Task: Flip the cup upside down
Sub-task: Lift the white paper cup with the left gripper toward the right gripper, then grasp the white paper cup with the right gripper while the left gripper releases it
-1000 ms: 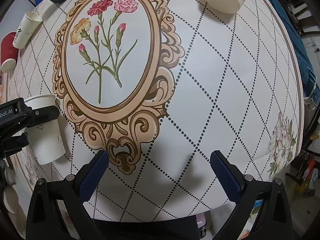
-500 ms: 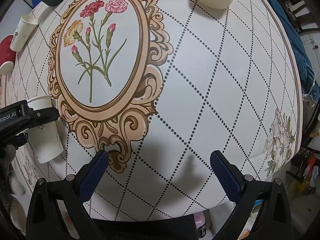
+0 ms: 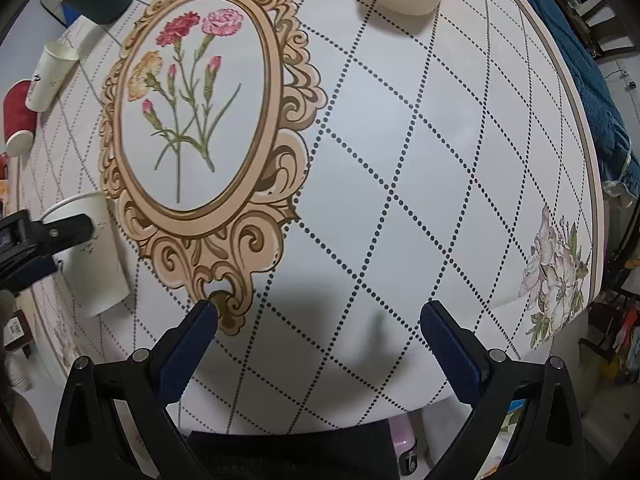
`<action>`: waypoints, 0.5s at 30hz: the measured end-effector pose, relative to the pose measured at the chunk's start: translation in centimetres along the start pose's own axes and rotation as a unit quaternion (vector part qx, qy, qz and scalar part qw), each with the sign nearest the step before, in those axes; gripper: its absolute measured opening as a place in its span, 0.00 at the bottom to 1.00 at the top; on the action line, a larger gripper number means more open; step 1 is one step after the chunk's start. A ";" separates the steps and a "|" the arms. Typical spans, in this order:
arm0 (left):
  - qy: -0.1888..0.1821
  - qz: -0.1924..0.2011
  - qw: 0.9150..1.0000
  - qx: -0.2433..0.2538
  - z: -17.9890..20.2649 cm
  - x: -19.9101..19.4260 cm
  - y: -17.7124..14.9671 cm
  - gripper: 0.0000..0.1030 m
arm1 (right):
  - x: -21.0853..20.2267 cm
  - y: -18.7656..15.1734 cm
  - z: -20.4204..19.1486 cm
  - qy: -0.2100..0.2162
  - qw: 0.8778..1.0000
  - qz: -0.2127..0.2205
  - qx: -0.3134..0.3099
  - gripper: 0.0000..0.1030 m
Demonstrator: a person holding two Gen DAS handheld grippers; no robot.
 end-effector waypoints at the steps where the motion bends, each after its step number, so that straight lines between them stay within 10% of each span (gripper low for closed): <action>1: 0.011 0.008 1.000 0.007 -0.1 -0.7 -0.8 0.79 | -0.5 -0.3 0.1 0.001 1.000 0.003 -0.003 1.00; 15: 0.068 0.052 0.996 -0.016 -3.5 -6.9 -15.4 0.79 | -7.5 -6.1 -9.1 0.048 0.994 0.044 -0.090 1.00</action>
Point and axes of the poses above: each gripper's, at about its wrist camera, not at the fingertips, and x roughly the way its jaws point, z to its right, y to its top, the point moved 9 cm from there along x, roughly the way its jaws point, and after that the axes turned 11 degrees about x, right-handed, at the moved point
